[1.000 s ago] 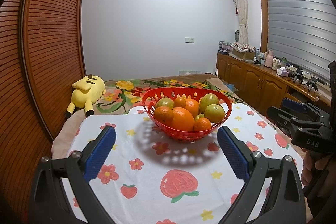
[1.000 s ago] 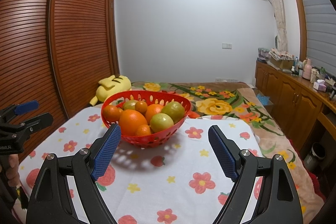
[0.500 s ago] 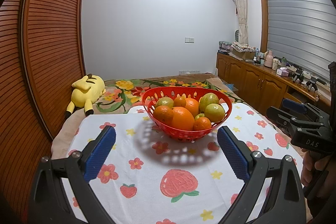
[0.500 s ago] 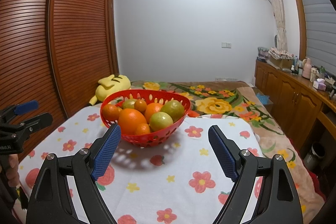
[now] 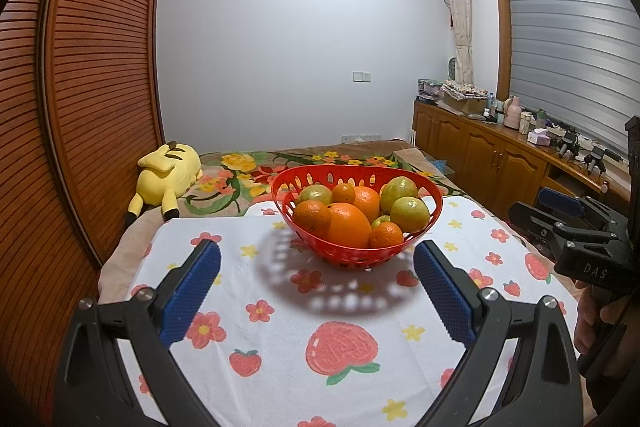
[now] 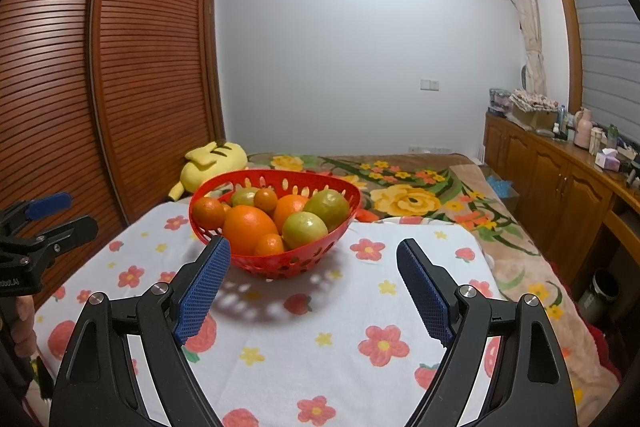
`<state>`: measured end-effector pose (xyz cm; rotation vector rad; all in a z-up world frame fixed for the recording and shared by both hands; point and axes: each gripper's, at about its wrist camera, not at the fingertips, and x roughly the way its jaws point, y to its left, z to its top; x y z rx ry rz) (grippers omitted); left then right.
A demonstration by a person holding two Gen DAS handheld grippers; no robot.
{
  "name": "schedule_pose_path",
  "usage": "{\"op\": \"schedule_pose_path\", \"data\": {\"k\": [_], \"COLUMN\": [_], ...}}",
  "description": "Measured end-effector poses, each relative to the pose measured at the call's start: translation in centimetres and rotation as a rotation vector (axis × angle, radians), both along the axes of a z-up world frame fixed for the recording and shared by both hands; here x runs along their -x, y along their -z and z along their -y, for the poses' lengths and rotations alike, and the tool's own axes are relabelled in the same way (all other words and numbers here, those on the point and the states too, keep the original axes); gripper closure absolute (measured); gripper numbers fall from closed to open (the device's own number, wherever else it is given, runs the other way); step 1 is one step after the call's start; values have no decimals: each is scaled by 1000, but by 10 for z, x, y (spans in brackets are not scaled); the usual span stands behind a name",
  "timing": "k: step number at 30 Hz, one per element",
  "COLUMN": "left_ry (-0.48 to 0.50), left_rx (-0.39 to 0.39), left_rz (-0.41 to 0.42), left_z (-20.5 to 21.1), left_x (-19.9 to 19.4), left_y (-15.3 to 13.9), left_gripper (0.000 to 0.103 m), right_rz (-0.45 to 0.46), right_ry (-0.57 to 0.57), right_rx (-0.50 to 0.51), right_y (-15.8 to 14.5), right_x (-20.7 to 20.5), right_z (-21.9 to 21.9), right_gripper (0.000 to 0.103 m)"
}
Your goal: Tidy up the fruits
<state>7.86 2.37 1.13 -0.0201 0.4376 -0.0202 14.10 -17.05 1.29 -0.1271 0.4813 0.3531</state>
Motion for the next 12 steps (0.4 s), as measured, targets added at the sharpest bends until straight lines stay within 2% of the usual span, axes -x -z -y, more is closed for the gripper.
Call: {"op": "schedule_pose_path", "data": {"k": [12], "left_ry": [3], "left_rx": [4], "left_rz": [2], "left_z": [1], "left_x": [1], "left_y": [2], "left_gripper": [5], "right_rz": [-1], "right_ry": [4], "right_rx": [3], "right_y": [0], "right_x": [1], "right_z": [2], "right_gripper": [16]}}
